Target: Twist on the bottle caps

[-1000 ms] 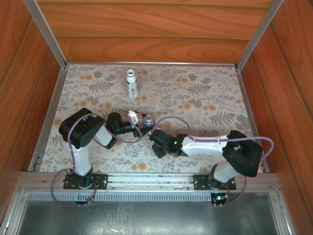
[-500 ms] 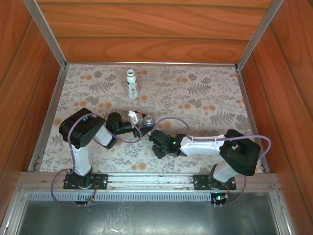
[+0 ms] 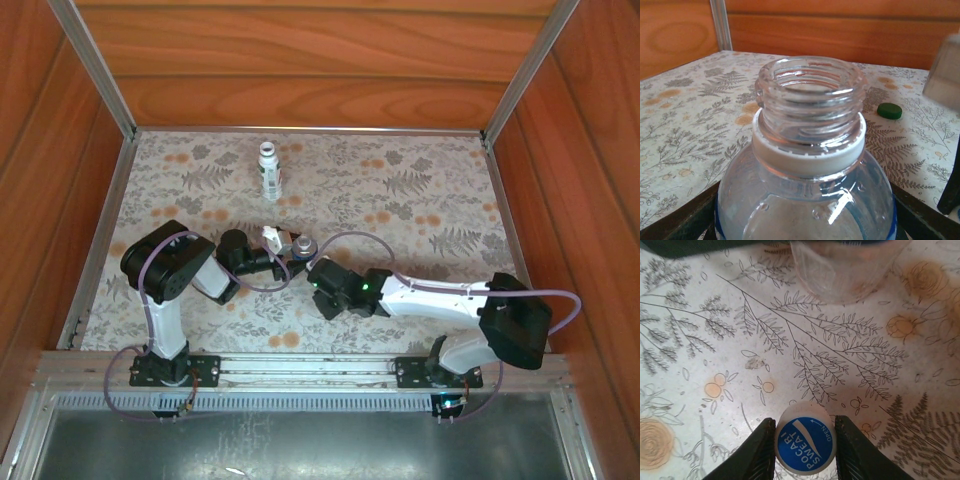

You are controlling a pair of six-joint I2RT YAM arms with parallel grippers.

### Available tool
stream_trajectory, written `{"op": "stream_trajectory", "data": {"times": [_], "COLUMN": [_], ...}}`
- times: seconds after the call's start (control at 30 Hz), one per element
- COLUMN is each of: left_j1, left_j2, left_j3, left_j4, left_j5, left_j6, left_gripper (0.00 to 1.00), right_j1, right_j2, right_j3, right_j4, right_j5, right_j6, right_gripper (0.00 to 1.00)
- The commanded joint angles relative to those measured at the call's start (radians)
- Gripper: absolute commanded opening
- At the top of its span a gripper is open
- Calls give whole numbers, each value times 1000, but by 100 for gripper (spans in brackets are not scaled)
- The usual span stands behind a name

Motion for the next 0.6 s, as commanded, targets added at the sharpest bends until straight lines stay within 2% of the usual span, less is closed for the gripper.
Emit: {"op": "stream_trajectory", "data": {"times": [0.0, 0.2, 0.4, 0.57], "left_j1": [4, 4, 2, 1], "left_j2": [30, 31, 29, 30], "left_j3": [11, 11, 9, 9], "left_j4": [-16, -16, -16, -16], "left_j5": [26, 28, 29, 28], "left_j6": [-15, -15, -16, -18], "left_gripper": [71, 71, 71, 71], "right_j1": [-7, -38, -71, -124], "right_j2": [-8, -27, -20, 33], "right_j3": [81, 189, 319, 445], "right_j4": [-157, -239, -282, -320], "right_j5": [10, -5, -12, -86], "right_j6": [17, -9, -100, -168], "right_gripper": [35, 35, 36, 36]}}
